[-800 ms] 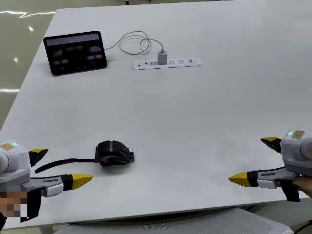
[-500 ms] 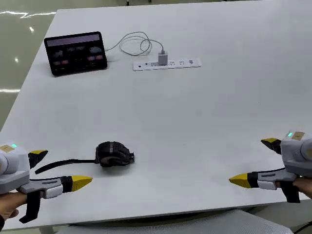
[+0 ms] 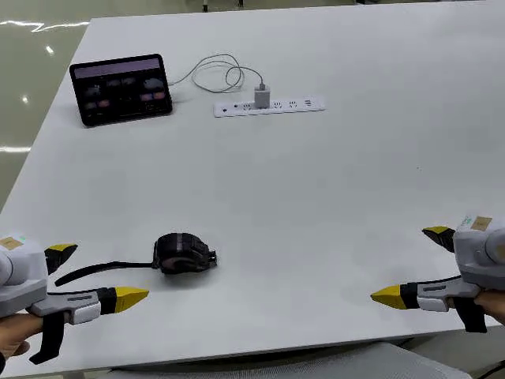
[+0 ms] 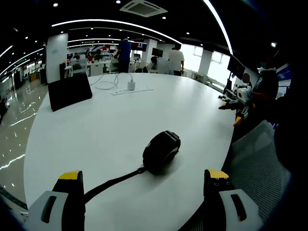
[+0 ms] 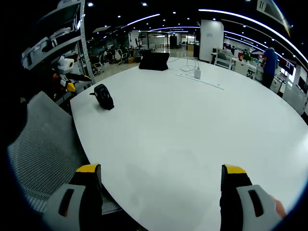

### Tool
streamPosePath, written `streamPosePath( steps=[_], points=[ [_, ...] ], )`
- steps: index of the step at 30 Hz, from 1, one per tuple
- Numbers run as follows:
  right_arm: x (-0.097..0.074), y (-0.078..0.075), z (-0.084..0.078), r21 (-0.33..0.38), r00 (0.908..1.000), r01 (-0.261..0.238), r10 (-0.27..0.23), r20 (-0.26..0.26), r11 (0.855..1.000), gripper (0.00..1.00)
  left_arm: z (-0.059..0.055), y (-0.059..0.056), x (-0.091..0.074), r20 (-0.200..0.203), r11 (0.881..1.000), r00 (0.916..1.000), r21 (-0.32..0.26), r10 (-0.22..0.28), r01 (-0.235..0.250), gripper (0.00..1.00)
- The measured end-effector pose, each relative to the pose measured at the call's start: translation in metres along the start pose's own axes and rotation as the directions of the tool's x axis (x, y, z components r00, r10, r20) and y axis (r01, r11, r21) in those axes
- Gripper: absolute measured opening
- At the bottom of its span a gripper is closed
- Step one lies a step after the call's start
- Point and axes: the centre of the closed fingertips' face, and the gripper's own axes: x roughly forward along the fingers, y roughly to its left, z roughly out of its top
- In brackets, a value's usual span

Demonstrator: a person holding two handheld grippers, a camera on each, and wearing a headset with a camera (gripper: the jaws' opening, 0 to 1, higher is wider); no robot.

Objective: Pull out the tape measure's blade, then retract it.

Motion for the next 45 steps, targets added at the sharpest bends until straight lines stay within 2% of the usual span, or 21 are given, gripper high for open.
streamPosePath(
  steps=[10,13,15,17,18,19,20,21,23,27,36,42,45],
  points=[
    [0.004,0.001,-0.001,-0.014,0.9998,-0.011,0.011,-0.014,1.000,1.00,0.005,-0.003,0.004,0.012,1.000,0.9995,0.013,-0.028,0.028,1.00],
    [0.006,0.003,-0.001,-0.019,0.9996,-0.024,0.024,-0.015,1.000,1.00,0.004,-0.007,0.008,-0.010,0.999,0.9988,0.023,-0.048,0.048,1.00],
    [0.008,0.003,0.005,-0.040,0.9994,-0.028,0.028,0.018,0.999,1.00,0.005,-0.007,0.010,-0.010,0.998,0.9986,0.042,-0.052,0.053,1.00],
    [0.009,0.005,0.005,-0.040,0.9994,-0.035,0.035,0.007,0.999,1.00,0.005,-0.008,0.013,-0.018,0.997,0.9979,0.040,-0.062,0.063,1.00],
    [0.011,0.008,0.006,-0.044,0.9990,-0.045,0.046,0.005,0.998,1.00,0.004,-0.011,0.015,-0.032,0.996,0.9960,0.026,-0.083,0.084,1.00],
    [0.011,0.009,0.007,-0.045,0.9987,-0.050,0.050,0.007,0.998,1.00,0.005,-0.010,0.016,-0.029,0.996,0.9962,0.034,-0.082,0.082,1.00],
    [0.013,0.011,0.008,-0.049,0.9981,-0.059,0.060,0.014,0.997,1.00,0.009,-0.011,0.018,-0.010,0.994,0.9964,0.070,-0.084,0.085,1.00],
    [0.013,0.012,0.009,-0.053,0.9976,-0.066,0.067,0.018,0.996,1.00,0.009,-0.012,0.018,-0.010,0.993,0.9956,0.076,-0.093,0.093,1.00],
    [0.016,0.013,0.009,-0.060,0.9976,-0.068,0.068,0.011,0.996,1.00,0.011,-0.013,0.021,-0.021,0.993,0.9946,0.060,-0.101,0.103,1.00],
    [0.020,0.017,0.009,-0.078,0.9963,-0.085,0.085,-0.012,0.993,1.00,0.016,-0.015,0.026,-0.023,0.991,0.9930,0.068,-0.115,0.117,1.00],
    [0.024,0.017,0.018,-0.095,0.9961,-0.089,0.088,-0.005,0.992,1.00,0.023,-0.017,0.035,-0.040,0.985,0.9894,0.102,-0.139,0.143,1.00],
    [0.027,0.014,0.028,-0.109,0.9964,-0.083,0.084,0.007,0.991,1.00,0.031,-0.024,0.041,-0.041,0.973,0.9841,0.151,-0.173,0.177,1.00],
    [0.031,0.017,0.031,-0.122,0.9958,-0.091,0.092,0.003,0.988,1.00,0.029,-0.026,0.046,-0.067,0.963,0.9802,0.184,-0.187,0.196,0.99]
  ],
)
